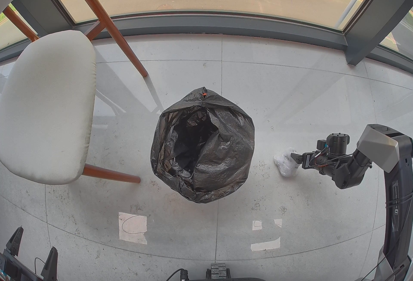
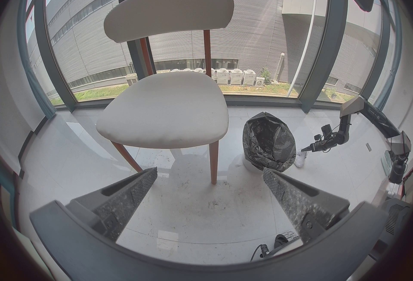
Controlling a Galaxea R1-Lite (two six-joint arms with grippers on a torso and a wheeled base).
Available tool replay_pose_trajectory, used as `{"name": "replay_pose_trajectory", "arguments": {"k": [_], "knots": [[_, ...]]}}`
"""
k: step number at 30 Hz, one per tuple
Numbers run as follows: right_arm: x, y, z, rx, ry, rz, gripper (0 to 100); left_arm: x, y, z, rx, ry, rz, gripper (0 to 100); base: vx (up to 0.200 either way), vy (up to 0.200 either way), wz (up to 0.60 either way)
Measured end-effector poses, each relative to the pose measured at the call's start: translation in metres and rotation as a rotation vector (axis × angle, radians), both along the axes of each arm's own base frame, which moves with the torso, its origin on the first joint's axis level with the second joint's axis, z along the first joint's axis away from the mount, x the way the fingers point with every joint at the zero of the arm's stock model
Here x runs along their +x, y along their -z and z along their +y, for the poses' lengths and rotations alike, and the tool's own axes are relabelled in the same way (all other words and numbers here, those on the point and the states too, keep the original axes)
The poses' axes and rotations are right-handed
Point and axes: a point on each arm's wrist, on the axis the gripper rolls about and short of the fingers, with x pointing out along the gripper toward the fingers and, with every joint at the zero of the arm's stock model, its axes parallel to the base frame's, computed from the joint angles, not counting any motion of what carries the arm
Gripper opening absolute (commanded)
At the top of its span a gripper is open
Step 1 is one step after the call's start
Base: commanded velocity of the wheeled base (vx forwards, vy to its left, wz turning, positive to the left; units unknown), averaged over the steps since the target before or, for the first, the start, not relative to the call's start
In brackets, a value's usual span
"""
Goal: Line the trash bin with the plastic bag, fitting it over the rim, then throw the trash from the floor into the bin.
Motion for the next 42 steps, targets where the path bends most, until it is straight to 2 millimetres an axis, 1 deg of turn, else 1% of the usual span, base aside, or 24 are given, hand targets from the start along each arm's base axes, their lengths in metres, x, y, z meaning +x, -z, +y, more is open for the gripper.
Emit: {"name": "replay_pose_trajectory", "arguments": {"k": [8, 9, 16, 20, 23, 26, 27, 28, 30, 32, 33, 35, 36, 37, 40, 41, 42], "knots": [[0.01, 0.016, 0.012, 0.0, -0.025, -0.006, 100, 0.0, 0.0, 0.0, 0.0, -0.001, -0.001, 100, 0.0, 0.0, 0.0], [0.013, 0.018, 0.013, 0.0, -0.027, -0.011, 0, 0.0, 0.0, 0.0, 0.0, -0.001, -0.001, 100, 0.0, 0.0, 0.0], [0.032, 0.022, 0.015, 0.001, -0.027, -0.049, 0, 0.0, 0.0, 0.0, -0.001, -0.001, 0.0, 100, 0.0, 0.0, 0.0], [0.033, 0.025, 0.017, 0.001, -0.03, -0.032, 0, 0.0, 0.0, 0.0, -0.001, -0.001, 0.0, 100, 0.0, 0.0, 0.0], [0.029, 0.017, 0.015, 0.003, -0.029, -0.031, 0, 0.0, 0.0, 0.0, -0.002, -0.001, 0.0, 100, 0.0, 0.0, 0.0], [0.022, -0.002, 0.013, 0.015, -0.023, -0.039, 0, 0.0, 0.0, 0.0, -0.002, -0.001, 0.0, 100, 0.0, 0.0, 0.0], [0.019, -0.011, 0.013, 0.024, -0.018, -0.043, 0, 0.0, 0.0, 0.0, -0.002, -0.001, 0.0, 100, 0.0, 0.0, 0.0], [0.013, -0.027, 0.012, 0.04, -0.011, -0.051, 0, 0.0, 0.0, 0.0, -0.002, -0.001, 0.0, 100, 0.0, 0.0, 0.0], [0.003, -0.052, 0.011, 0.063, -0.001, -0.069, 0, 0.0, 0.0, 0.0, -0.003, -0.001, 0.001, 100, 0.0, 0.0, 0.0], [-0.006, -0.074, 0.01, 0.079, 0.004, -0.084, 0, 0.0, 0.0, 0.0, -0.003, -0.001, 0.001, 100, 0.0, 0.0, 0.0], [-0.014, -0.092, 0.011, 0.091, 0.005, -0.097, 0, 0.0, 0.0, 0.0, -0.003, -0.001, 0.001, 100, 0.0, 0.0, 0.0], [-0.025, -0.115, 0.012, 0.106, 0.002, -0.111, 0, 0.0, 0.0, 0.0, -0.003, -0.001, 0.001, 100, 0.0, 0.0, 0.0], [-0.035, -0.133, 0.015, 0.12, -0.003, -0.121, 0, 0.0, 0.0, 0.0, -0.003, -0.001, 0.001, 100, 0.0, 0.0, 0.0], [-0.043, -0.147, 0.018, 0.132, -0.011, -0.127, 0, 0.0, 0.0, 0.0, -0.004, -0.001, 0.001, 100, 0.0, 0.0, 0.0], [-0.069, -0.185, 0.029, 0.166, -0.042, -0.141, 0, 0.0, 0.0, 0.0, -0.004, -0.002, 0.001, 100, 0.0, 0.0, 0.0], [-0.081, -0.2, 0.037, 0.181, -0.064, -0.148, 0, 0.0, 0.0, 0.0, -0.004, -0.001, 0.001, 100, 0.0, 0.0, 0.0], [-0.088, -0.208, 0.042, 0.189, -0.079, -0.151, 0, 0.0, 0.0, 0.0, -0.004, -0.002, 0.001, 100, 0.0, 0.0, 0.0]]}}
